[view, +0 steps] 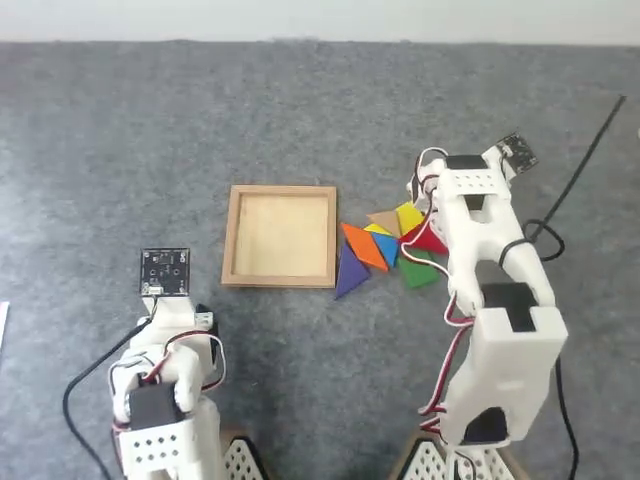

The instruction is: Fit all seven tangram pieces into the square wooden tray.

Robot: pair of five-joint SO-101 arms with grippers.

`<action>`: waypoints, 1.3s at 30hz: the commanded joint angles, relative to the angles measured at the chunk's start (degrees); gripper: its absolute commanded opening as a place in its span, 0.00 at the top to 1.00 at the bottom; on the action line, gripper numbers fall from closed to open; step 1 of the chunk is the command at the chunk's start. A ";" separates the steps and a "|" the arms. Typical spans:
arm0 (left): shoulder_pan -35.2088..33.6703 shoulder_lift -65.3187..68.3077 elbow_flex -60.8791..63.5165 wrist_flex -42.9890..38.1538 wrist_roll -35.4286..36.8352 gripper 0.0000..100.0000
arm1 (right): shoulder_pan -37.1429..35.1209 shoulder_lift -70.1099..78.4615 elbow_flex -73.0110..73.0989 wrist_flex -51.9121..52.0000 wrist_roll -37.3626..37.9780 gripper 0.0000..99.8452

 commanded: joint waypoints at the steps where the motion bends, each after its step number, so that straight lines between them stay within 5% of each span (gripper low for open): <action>1: 0.26 -1.05 -0.66 0.18 0.00 0.92 | -0.22 0.40 -4.22 -0.92 -1.58 0.67; 9: 0.26 -1.05 -0.66 0.18 0.00 0.92 | -0.66 1.71 -4.48 -0.92 -1.14 0.67; 17: 0.26 -1.05 -0.66 0.18 0.00 0.92 | 0.92 3.56 -3.34 -1.19 13.71 0.67; 33: 0.26 -1.05 -0.66 0.18 0.00 0.92 | 1.01 7.60 -5.71 -0.40 13.45 0.67; 39: 0.26 -1.05 -0.66 0.18 0.00 0.92 | -0.40 7.34 -5.98 3.21 7.82 0.67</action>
